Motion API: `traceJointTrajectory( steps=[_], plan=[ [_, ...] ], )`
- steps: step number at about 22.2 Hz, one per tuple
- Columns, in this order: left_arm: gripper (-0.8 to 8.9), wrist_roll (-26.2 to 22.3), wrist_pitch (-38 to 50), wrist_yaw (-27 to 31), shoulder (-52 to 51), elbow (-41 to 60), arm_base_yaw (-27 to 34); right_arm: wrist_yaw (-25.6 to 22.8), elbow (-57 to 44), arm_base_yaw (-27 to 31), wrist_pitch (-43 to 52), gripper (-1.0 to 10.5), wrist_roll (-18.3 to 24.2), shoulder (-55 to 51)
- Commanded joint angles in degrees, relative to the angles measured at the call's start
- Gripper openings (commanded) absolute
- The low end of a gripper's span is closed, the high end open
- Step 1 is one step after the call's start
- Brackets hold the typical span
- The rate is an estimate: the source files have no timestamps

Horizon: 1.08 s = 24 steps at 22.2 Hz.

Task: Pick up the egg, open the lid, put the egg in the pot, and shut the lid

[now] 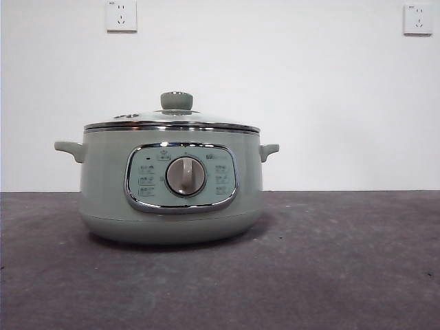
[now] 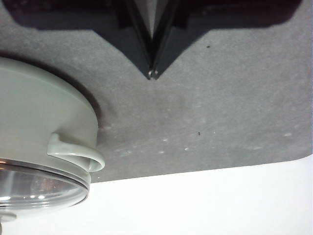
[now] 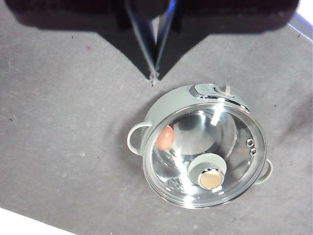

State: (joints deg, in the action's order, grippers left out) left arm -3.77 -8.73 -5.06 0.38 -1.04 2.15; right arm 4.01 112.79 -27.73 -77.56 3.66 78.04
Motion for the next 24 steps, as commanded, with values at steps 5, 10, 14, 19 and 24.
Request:
traceJointTrajectory(
  steps=[5, 10, 14, 19, 24],
  plan=[
    [-0.03, 0.59, -0.46, 0.17, 1.84, 0.52, 0.22, -2.12, -0.33, 0.02, -1.4, 0.0, -0.46, 0.22],
    [-0.03, 0.59, -0.48, 0.17, 3.41, 0.52, 0.22, -2.4, -0.33, 0.02, -1.38, 0.0, -0.42, 0.22],
    [-0.03, 0.59, -0.66, 0.17, 3.96, 0.52, 0.22, -10.97, -0.33, 2.82, -0.55, 0.0, 1.57, -4.72],
    [-0.03, 0.59, -0.68, 0.17, 4.13, 0.52, 0.22, -1.05, -1.77, 13.6, 9.6, 0.0, 1.88, -15.65],
    [-0.03, 0.59, -0.66, 0.17, 4.13, 0.52, 0.22, -0.37, -18.38, 26.23, 23.65, 0.0, 2.84, -30.16]
  ],
)
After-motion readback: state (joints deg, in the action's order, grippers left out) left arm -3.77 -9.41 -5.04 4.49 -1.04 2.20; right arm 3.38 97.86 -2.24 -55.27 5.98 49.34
